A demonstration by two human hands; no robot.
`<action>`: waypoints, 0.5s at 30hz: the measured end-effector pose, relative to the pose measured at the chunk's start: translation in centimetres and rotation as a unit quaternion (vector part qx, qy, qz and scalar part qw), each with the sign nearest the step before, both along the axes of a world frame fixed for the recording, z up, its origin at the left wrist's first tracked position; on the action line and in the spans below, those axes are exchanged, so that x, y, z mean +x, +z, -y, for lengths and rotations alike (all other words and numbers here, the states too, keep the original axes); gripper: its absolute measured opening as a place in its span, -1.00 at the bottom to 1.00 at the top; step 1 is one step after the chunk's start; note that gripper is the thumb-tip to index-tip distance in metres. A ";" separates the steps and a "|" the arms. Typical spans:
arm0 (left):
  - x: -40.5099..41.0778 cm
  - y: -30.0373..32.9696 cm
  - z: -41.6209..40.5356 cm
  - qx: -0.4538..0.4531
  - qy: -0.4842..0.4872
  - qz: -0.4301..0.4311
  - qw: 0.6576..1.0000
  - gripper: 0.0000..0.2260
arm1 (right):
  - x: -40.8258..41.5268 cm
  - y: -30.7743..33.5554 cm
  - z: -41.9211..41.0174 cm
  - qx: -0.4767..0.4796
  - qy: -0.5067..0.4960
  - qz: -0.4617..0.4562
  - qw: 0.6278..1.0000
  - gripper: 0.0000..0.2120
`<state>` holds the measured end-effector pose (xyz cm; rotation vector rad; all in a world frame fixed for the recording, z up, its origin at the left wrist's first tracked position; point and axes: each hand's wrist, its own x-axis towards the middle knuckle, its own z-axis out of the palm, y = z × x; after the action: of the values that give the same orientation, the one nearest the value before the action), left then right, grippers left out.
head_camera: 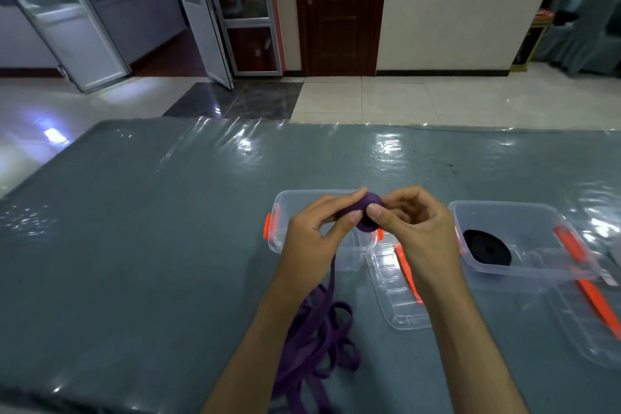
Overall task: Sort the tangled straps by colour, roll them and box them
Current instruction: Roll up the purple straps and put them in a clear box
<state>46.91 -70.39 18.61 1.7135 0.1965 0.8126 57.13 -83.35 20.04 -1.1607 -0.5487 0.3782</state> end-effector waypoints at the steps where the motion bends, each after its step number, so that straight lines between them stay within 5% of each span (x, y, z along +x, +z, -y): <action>1: -0.1 -0.1 0.5 -0.035 0.007 0.006 0.999 -0.72 | -0.2 0.1 0.0 0.003 -0.008 0.010 1.000 -0.77; 5: -0.8 -0.3 1.1 -0.117 0.007 0.036 0.993 -0.72 | -1.6 -0.3 -0.5 0.022 -0.035 0.009 0.999 -0.80; 10: -1.8 0.3 0.5 -0.090 0.008 0.028 0.996 -0.70 | -2.5 -0.9 -0.8 0.039 -0.018 -0.025 0.999 -0.84; 15: -2.4 0.5 0.3 -0.090 0.059 0.063 0.992 -0.80 | -1.8 -0.6 0.1 -0.017 0.038 0.039 0.998 -0.76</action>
<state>44.49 -70.69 19.08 1.4866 0.2792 0.9569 55.29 -83.46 19.47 -1.1937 -0.6582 0.4099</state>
